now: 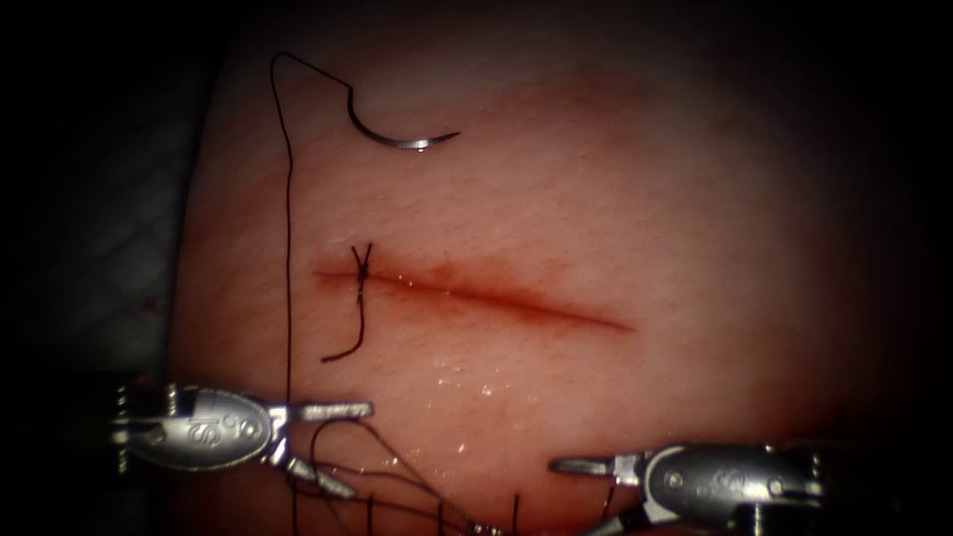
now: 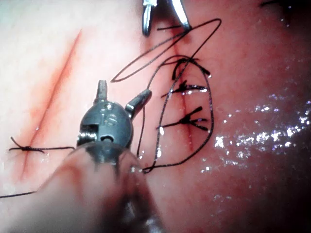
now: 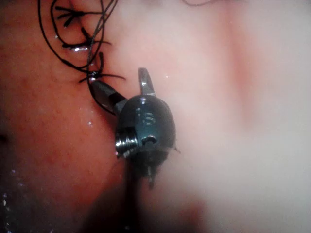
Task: Wound Closure
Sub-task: With the left, set the suture down, then grab the remaining suture end with the left grasper.
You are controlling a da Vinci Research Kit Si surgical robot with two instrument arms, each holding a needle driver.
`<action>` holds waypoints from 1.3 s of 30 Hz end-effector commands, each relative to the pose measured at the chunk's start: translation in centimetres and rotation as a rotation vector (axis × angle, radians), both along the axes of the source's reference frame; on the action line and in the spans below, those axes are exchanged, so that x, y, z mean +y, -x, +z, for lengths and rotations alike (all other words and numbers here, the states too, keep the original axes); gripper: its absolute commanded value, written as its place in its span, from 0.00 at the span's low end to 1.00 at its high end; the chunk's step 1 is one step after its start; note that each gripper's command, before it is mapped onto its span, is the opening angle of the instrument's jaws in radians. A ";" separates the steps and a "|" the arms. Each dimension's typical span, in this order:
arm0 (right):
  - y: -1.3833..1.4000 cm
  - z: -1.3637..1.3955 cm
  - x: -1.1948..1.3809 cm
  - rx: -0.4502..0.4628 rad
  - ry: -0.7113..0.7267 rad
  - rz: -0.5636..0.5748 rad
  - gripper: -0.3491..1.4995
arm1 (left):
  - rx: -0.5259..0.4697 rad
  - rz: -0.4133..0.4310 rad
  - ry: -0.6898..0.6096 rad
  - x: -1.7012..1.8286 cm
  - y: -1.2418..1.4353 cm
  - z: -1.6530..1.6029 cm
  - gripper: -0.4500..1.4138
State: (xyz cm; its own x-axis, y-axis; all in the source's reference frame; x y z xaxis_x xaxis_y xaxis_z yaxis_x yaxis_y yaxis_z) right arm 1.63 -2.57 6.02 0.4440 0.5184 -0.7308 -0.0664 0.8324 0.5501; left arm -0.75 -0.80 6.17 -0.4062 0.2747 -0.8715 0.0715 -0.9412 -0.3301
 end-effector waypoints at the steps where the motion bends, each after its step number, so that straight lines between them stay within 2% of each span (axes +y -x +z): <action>1: -0.05 0.06 -0.10 -0.001 0.000 -0.009 0.81 | 0.027 -0.014 0.016 0.03 -0.02 0.08 0.41; 5: -0.03 0.10 -0.13 -0.009 -0.004 -0.018 0.81 | 0.092 -0.045 0.079 0.12 -0.35 0.19 0.41; 9: -0.01 0.09 -0.11 -0.010 -0.007 -0.021 0.80 | 0.169 -0.071 0.100 0.16 -0.63 0.31 0.36; 10: 0.00 0.08 -0.08 -0.010 -0.009 -0.021 0.79 | 0.171 -0.080 0.100 0.17 -0.67 0.34 0.35; 11: 0.05 0.01 0.14 -0.035 0.012 0.041 0.78 | 0.172 -0.119 0.105 0.21 -0.71 0.41 0.33; 15: 0.10 -0.12 0.49 -0.062 0.121 0.147 0.84 | 0.189 -0.178 0.082 0.23 -0.59 0.44 0.34; 16: 0.10 -0.17 0.65 -0.063 0.174 0.197 0.86 | 0.209 -0.225 0.029 0.23 -0.49 0.44 0.46; 20: 0.04 -0.23 0.90 -0.119 0.299 0.231 0.87 | 0.246 -0.263 0.022 0.23 -0.32 0.42 0.51; 22: -0.03 -0.20 0.96 -0.155 0.346 0.231 0.88 | 0.291 -0.307 0.012 0.22 -0.24 0.42 0.50; 25: -0.10 -0.12 1.00 -0.192 0.361 0.211 0.88 | 0.309 -0.344 -0.033 0.21 -0.18 0.43 0.46; 30: -0.27 -0.01 1.02 -0.222 0.375 0.191 0.88 | 0.390 -0.343 -0.090 0.17 -0.15 0.51 0.30; 35: -0.46 0.00 0.98 -0.233 0.380 0.173 0.88 | 0.490 -0.321 -0.127 0.14 -0.08 0.61 0.29; 39: -0.60 0.00 0.95 -0.238 0.378 0.155 0.88 | 0.563 -0.306 -0.135 0.13 -0.03 0.71 0.36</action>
